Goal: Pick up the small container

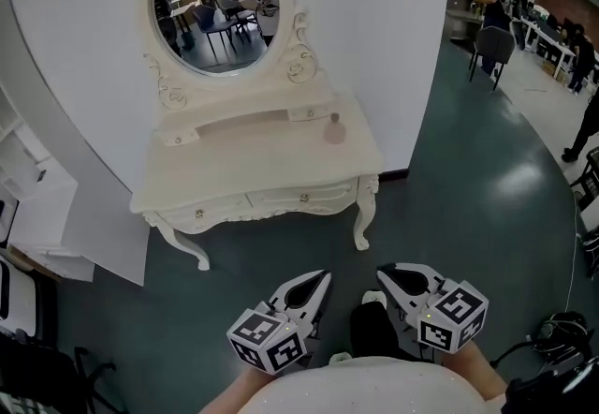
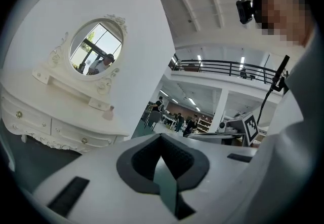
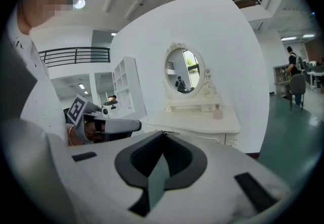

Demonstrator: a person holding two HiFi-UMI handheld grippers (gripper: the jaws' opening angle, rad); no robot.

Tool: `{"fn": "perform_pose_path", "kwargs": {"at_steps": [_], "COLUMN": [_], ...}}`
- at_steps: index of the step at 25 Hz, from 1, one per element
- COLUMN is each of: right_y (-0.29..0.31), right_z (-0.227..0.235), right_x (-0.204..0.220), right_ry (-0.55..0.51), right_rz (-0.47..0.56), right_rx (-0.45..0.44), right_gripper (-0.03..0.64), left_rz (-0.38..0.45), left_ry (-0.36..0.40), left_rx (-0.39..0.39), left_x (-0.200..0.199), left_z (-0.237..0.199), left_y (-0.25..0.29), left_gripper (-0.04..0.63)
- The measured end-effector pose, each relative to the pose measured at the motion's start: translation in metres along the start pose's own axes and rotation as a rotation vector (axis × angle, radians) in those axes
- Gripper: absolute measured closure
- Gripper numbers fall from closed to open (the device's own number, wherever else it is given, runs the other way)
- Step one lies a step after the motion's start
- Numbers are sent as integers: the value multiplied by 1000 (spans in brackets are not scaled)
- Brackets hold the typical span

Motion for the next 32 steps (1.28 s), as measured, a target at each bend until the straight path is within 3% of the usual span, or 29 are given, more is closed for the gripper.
{"fn": "perform_pose_path", "kwargs": {"at_steps": [4,14,20,32], "right_y": [7,32,33,30], "right_z": [9,34,75,164], "right_x": [0,-24,-29,-56], "right_ry": [5,-15,38,28], "right_rz": [-12,-12,-6,19], "right_rx": [-9,-62,-39,-29], "right_gripper": [618,618,618,618], "left_rz": [-13,-5,-12,-9], "left_ry": [5,-17,-44,-46], "left_rx": [0,-99,-146,-134], "left_x": [0,-15,-20,-45], "left_z": [-7,-39,-56,-54], "left_y": [7,20,41,131], "left_gripper": [594,594,594,594]}}
Point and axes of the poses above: the fingertips, and each gripper's own axes: y forward along the fingers, z to its right, x out of its underside, the point moved 5 cm from there along -y, backward along the fingers, and after that the axes turned 6 degrees about -x, right-handed, at the moved point
